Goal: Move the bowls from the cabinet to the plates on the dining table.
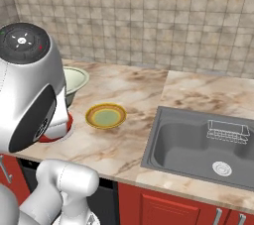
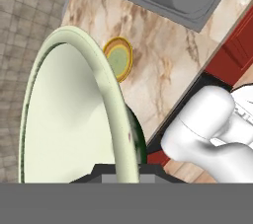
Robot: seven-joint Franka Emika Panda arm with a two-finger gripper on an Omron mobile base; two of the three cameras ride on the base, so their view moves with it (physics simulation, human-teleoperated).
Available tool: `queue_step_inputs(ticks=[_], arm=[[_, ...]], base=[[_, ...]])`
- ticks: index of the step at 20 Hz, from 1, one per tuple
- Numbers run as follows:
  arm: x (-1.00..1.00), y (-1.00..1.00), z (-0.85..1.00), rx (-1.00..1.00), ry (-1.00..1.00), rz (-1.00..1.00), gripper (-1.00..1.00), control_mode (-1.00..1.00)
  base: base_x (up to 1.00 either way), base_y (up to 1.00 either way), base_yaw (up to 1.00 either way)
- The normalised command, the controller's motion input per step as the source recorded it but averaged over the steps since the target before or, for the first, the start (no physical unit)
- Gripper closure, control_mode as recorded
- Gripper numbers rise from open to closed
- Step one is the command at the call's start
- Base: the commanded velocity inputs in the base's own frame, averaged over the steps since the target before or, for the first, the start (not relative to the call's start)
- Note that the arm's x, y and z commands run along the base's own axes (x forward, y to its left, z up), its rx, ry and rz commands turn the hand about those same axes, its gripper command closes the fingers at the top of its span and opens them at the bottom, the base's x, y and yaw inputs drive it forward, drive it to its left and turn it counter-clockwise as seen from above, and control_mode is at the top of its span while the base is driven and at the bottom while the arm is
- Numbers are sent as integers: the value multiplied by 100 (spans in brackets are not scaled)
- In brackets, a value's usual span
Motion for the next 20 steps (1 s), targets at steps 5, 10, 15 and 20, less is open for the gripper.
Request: queue_step_inputs(ticks=[5, 10, 15, 20], arm=[[0, 0, 0, 0, 0, 0, 100, 100], [0, 0, 0, 0, 0, 0, 100, 100], [5, -1, 0, 0, 0, 0, 100, -100], [39, -13, -19, 0, -2, 0, 100, -100]], base=[[0, 0, 0], [0, 0, 0], [9, -2, 0], [0, 0, 0]])
